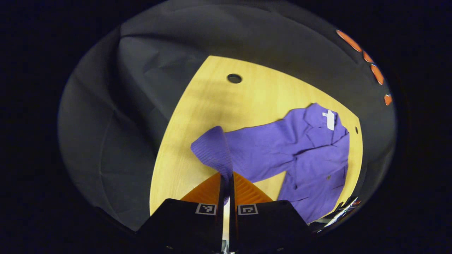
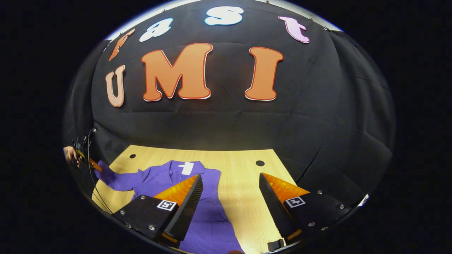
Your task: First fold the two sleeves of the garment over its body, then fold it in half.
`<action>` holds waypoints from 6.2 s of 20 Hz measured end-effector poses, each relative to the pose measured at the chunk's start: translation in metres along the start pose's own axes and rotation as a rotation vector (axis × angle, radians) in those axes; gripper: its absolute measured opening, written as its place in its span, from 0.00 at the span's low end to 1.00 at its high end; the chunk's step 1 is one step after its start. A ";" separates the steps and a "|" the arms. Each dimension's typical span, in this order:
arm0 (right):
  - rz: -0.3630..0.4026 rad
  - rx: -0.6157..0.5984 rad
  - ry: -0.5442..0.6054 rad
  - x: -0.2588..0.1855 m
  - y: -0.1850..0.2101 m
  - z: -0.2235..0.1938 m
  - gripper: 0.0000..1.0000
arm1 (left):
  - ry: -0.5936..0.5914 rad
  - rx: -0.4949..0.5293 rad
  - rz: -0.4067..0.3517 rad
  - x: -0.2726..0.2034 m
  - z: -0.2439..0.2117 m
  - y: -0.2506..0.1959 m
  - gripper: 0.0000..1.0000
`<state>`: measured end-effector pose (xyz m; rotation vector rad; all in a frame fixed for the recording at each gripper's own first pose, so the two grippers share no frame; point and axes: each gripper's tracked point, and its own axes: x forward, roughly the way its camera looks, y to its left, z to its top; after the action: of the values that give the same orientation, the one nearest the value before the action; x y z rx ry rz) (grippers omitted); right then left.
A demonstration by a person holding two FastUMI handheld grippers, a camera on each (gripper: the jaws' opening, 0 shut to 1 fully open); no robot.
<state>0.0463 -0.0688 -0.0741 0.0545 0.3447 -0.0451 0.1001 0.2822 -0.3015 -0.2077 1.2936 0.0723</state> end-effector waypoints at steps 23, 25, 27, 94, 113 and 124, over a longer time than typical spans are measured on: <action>0.016 0.063 0.009 -0.024 -0.094 -0.050 0.96 | -0.042 0.420 -0.274 -0.044 0.021 -0.402 0.08; 0.011 0.080 0.016 -0.025 -0.102 -0.055 0.95 | -0.022 0.442 -0.279 -0.032 0.016 -0.425 0.08; 0.006 0.091 0.018 -0.026 -0.110 -0.059 0.96 | -0.017 0.466 -0.248 -0.014 0.016 -0.442 0.08; 0.255 -0.077 0.753 -0.052 -0.009 -0.349 0.97 | -0.118 0.091 0.061 0.002 -0.339 -0.178 0.96; 0.253 -0.123 0.910 -0.066 -0.007 -0.385 0.98 | 0.171 0.061 0.049 0.032 -0.378 -0.124 0.98; 0.274 -0.008 0.986 -0.067 0.022 -0.387 0.39 | 0.284 0.125 0.000 0.037 -0.380 -0.155 0.46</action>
<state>-0.1458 -0.0209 -0.4142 0.1142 1.3193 0.2661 -0.2226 0.0543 -0.4177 -0.1135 1.5757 -0.0401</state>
